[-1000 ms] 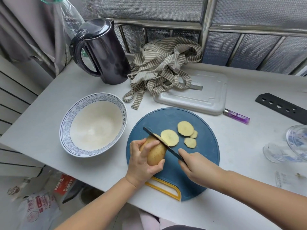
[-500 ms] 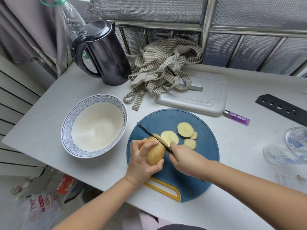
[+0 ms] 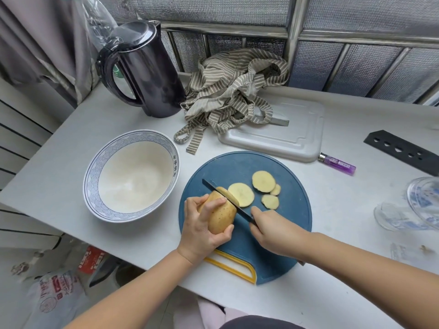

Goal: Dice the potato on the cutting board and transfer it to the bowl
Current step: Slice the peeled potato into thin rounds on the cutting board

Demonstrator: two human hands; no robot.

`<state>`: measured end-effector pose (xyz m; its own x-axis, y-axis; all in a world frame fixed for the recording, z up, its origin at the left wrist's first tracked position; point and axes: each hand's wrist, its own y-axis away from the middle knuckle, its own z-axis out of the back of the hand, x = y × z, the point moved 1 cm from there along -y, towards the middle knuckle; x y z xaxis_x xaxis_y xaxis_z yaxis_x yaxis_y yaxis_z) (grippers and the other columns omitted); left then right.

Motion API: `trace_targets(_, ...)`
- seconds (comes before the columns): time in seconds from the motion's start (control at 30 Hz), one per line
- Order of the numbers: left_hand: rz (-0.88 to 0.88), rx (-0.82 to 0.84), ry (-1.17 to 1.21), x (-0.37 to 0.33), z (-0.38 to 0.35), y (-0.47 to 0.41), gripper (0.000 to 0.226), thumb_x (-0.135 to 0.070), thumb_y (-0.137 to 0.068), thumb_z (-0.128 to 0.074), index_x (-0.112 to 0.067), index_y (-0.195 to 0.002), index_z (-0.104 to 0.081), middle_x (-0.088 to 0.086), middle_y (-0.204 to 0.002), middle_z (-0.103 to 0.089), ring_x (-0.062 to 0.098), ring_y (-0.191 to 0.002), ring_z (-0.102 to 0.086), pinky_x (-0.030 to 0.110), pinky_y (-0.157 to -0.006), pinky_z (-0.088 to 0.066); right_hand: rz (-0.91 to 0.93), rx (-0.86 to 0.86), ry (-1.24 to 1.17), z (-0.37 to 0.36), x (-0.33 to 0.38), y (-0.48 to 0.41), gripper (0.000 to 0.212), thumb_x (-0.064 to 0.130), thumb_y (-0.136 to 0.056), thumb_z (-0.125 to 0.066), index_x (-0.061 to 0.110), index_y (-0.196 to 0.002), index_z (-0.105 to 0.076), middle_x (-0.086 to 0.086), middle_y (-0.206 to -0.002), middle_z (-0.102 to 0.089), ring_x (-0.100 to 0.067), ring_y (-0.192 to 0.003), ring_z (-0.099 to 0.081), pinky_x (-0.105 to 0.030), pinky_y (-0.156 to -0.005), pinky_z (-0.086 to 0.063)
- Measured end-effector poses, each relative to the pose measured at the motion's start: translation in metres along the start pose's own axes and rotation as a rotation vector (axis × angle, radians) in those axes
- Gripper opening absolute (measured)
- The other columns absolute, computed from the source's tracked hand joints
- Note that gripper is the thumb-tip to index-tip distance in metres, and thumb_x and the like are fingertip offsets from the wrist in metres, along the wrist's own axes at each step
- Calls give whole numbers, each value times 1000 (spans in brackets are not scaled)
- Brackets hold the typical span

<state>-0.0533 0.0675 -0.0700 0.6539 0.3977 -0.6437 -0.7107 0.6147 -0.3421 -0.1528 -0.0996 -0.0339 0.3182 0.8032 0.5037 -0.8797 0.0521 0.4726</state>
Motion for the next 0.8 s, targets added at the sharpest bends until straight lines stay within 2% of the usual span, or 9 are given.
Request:
trace_targets(0.17,-5,-22,-1,2,-1,6,58,-45,-65,-69,-29,-118,-52,3,-111,-36,8,-115,-37,7,-103,-25,11,7,-3,1,10,-24,15,25,-102,-36,13,-93,-36,3,-70,-37,-19,-66,-42,-34,-61,-32)
trace_targets(0.3,-2,-23,4,4,-2,6,60,-44,-65,-70,-29,-120,-51,0,-112,-34,6,-115,-36,8,-103,-26,-10,0,-13,3,12,-26,17,27,-102,-36,13,-92,-35,2,-71,-38,-17,-64,-40,-32,-62,-30)
trace_targets(0.37,-5,-17,12,5,-2,7,61,-45,-65,-70,-31,-121,-50,-4,-113,-32,7,-116,-36,8,-104,-26,-51,-2,-57,6,7,-27,20,30,-102,-37,14,-91,-38,2,-71,-41,-16,-63,-42,-32,-59,-31)
trace_targets(0.47,-7,-16,22,5,-1,9,63,-46,-66,-70,-37,-123,-46,-10,-114,-28,6,-118,-36,8,-105,-26,-123,-31,-163,12,-7,-21,26,34,-101,-39,20,-79,-39,1,-72,-46,-14,-60,-46,-30,-51,-37)
trace_targets(0.53,-3,-6,18,5,-1,9,64,-47,-66,-70,-41,-124,-43,-10,-113,-27,5,-117,-35,8,-106,-24,-161,-63,-231,15,-15,-12,27,33,-100,-40,22,-76,-39,0,-73,-50,-15,-57,-49,-27,-49,-41)
trace_targets(0.67,30,23,26,4,-1,7,64,-49,-68,-69,-46,-125,-41,-9,-114,-28,-1,-119,-32,6,-106,-22,-153,-101,-216,21,-17,8,26,34,-100,-41,23,-77,-40,3,-72,-51,-13,-60,-46,-27,-55,-35)
trace_targets(0.8,45,43,14,2,-1,6,62,-54,-71,-67,-49,-126,-39,-6,-117,-29,4,-119,-32,5,-104,-21,-95,-125,-211,23,-3,27,26,35,-100,-41,18,-81,-41,1,-69,-49,-15,-57,-40,-30,-55,-33)
